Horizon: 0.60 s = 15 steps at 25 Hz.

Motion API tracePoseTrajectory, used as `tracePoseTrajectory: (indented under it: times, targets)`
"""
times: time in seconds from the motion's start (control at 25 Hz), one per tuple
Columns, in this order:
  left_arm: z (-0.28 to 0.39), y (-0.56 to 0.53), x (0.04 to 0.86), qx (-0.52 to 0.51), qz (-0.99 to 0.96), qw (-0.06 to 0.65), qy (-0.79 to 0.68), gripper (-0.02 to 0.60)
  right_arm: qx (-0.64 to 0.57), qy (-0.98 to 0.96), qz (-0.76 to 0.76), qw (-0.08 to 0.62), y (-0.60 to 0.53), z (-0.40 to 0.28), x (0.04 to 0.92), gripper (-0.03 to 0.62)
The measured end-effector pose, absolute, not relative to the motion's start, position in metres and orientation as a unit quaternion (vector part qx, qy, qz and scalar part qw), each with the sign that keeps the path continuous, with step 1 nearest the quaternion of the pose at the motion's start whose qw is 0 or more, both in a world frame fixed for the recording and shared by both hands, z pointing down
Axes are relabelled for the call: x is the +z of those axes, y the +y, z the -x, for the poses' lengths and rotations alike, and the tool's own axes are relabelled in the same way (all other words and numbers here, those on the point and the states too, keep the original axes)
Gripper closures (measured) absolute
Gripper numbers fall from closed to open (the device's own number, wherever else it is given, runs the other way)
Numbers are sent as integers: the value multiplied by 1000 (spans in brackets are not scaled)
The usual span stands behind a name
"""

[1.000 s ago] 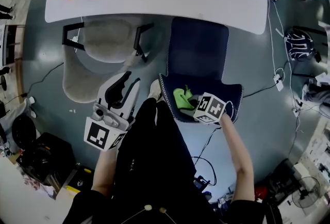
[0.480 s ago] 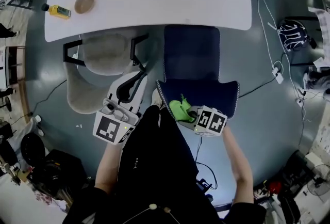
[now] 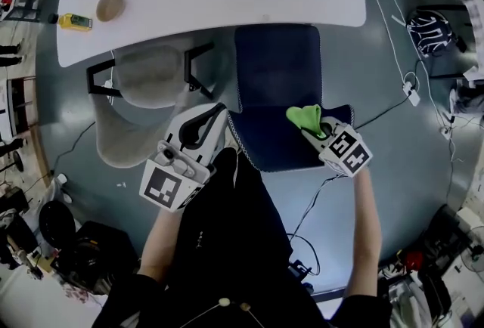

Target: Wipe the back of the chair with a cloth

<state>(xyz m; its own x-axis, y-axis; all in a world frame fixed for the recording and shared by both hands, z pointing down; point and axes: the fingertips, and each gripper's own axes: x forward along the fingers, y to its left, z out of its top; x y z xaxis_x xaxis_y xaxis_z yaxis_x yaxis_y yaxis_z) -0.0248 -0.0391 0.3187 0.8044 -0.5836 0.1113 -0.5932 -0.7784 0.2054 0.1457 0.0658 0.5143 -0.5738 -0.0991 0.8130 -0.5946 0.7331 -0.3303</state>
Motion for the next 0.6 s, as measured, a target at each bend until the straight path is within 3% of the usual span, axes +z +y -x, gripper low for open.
tracePoseTrajectory:
  times: [0.4,0.6]
  targets:
    - [9,-26,354,37,-942,147,-298,575,314,-680,-253,612,53,-264,636,574]
    - [12,-24,368,37,-939,154,-305,575,230,-611,-301,695,32,-303,651,574]
